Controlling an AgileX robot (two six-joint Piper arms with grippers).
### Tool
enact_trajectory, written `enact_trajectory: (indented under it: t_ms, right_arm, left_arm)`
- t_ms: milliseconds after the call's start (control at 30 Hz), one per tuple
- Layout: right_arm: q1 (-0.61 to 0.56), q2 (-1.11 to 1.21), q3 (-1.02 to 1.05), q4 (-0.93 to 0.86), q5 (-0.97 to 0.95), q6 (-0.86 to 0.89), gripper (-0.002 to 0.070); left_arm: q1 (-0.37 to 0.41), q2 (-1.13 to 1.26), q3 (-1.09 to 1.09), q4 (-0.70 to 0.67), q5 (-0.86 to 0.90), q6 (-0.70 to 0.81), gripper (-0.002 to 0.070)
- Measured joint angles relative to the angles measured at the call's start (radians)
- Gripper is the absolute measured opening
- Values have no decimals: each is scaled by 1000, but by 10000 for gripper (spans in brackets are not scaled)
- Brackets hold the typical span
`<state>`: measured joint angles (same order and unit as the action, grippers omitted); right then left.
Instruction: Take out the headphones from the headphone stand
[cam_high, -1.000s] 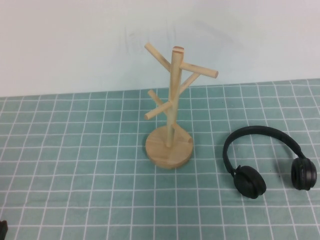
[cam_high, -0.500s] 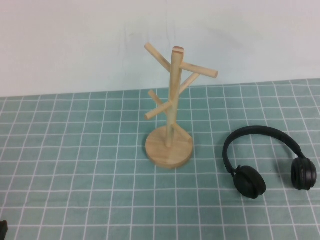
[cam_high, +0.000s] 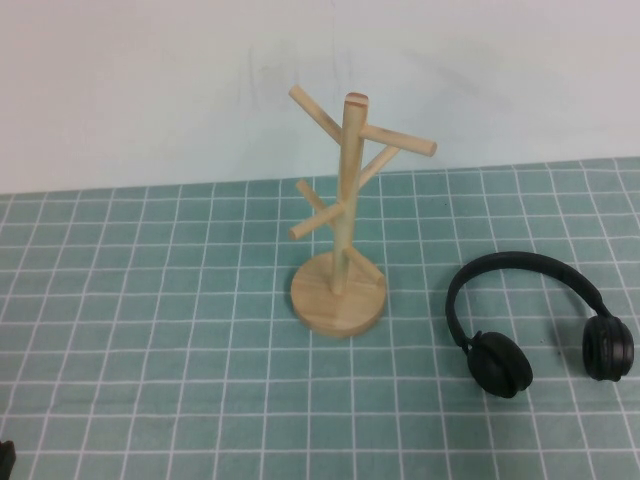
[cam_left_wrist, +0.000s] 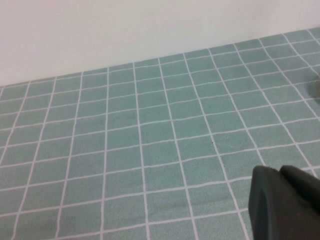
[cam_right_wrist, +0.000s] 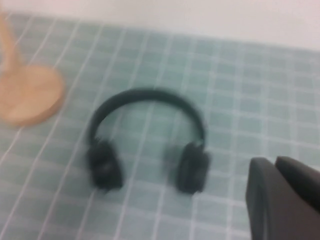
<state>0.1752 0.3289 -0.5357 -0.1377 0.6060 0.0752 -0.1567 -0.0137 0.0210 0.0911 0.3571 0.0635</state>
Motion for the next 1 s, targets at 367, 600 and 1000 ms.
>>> enact_trajectory:
  t_ms: [367,600,1000]
  right_arm:
    - [-189,-303,343,8,-121,100,-8]
    - [-196,-366,490,25,-342,111,-8]
    - [-198,-366,554,52,-290,112,-8]
  left_arm:
    - [0,0,0,0,0,0,-5]
    - [0,0,0,0,0,0,-5]
    - [0,0,0,0,0,0,-5]
